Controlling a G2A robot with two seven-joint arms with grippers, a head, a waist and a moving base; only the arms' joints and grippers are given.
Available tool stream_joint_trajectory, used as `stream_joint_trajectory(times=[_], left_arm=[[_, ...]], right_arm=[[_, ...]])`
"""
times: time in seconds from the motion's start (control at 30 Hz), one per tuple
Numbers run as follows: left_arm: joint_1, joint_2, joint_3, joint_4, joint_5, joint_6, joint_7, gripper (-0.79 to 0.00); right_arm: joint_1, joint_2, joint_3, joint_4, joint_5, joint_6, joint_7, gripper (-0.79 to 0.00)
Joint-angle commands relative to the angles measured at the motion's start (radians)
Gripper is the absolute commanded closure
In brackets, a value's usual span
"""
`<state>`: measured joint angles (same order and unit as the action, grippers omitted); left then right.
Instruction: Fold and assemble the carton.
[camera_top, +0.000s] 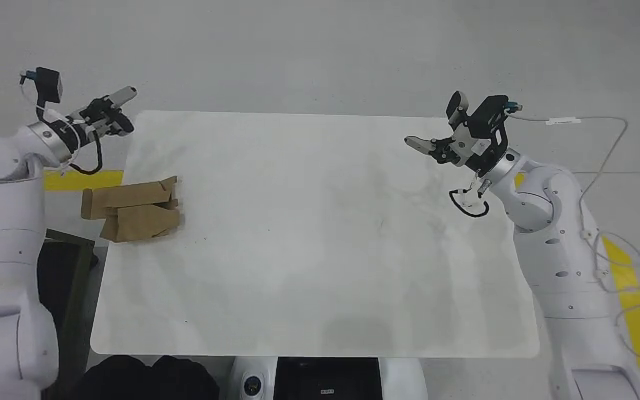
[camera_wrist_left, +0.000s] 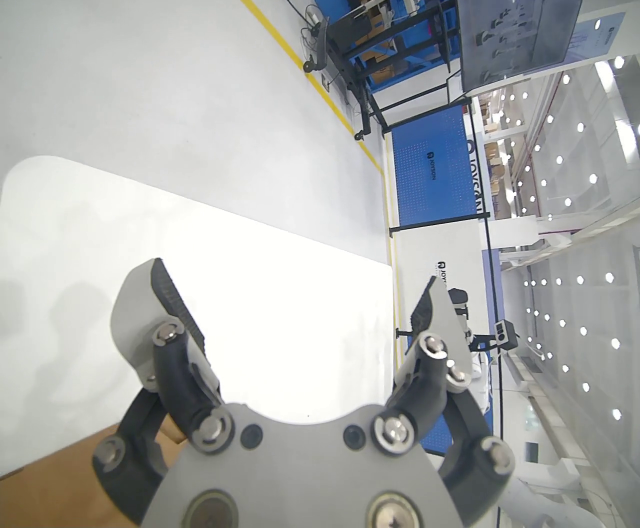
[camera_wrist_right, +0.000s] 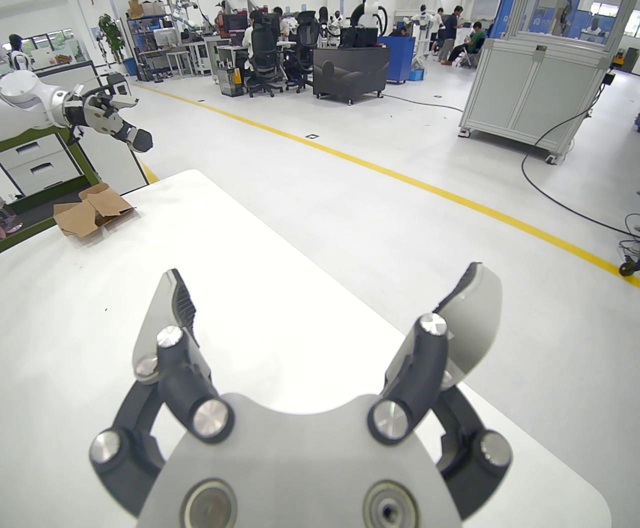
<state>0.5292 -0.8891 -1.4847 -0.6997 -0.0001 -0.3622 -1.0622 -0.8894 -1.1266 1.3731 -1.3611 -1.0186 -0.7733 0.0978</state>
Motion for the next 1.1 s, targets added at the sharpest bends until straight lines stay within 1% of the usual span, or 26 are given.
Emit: stream_joint_trajectory(times=[0.0,0.1,0.27,0.37,0.53,0.67,0.73,0.83,1.0,1.07], left_arm=[[-0.015,0.009,-0.001,0.037,0.024,-0.029,-0.042,-0.785],[-0.044,0.024,-0.01,0.099,0.075,-0.046,-0.025,-0.785],[-0.086,0.05,-0.012,0.193,0.152,-0.089,-0.052,-0.785],[-0.113,0.063,-0.022,0.256,0.188,-0.068,0.022,-0.785],[-0.136,0.078,-0.009,0.324,0.259,-0.066,0.096,-0.785],[-0.148,0.094,0.003,0.375,0.331,-0.042,0.15,-0.785],[-0.149,0.101,0.02,0.391,0.383,-0.041,0.146,-0.785],[-0.154,0.108,0.03,0.422,0.412,-0.032,0.134,-0.785],[-0.158,0.117,0.038,0.465,0.421,-0.023,0.061,-0.785],[-0.154,0.117,0.043,0.474,0.421,-0.035,0.019,-0.785]], right_arm=[[0.0,0.0,0.0,0.0,0.0,0.0,0.0,-0.785],[0.0,0.0,0.0,0.0,0.0,0.0,0.0,-0.785],[0.0,0.0,0.0,0.0,0.0,0.0,0.0,-0.785],[0.0,0.0,0.0,0.0,0.0,0.0,0.0,-0.785],[0.0,0.0,0.0,0.0,0.0,0.0,0.0,-0.785],[0.0,0.0,0.0,0.0,0.0,0.0,0.0,-0.785],[0.0,0.0,0.0,0.0,0.0,0.0,0.0,-0.785],[0.0,0.0,0.0,0.0,0.0,0.0,0.0,-0.785],[0.0,0.0,0.0,0.0,0.0,0.0,0.0,-0.785],[0.0,0.0,0.0,0.0,0.0,0.0,0.0,-0.785]])
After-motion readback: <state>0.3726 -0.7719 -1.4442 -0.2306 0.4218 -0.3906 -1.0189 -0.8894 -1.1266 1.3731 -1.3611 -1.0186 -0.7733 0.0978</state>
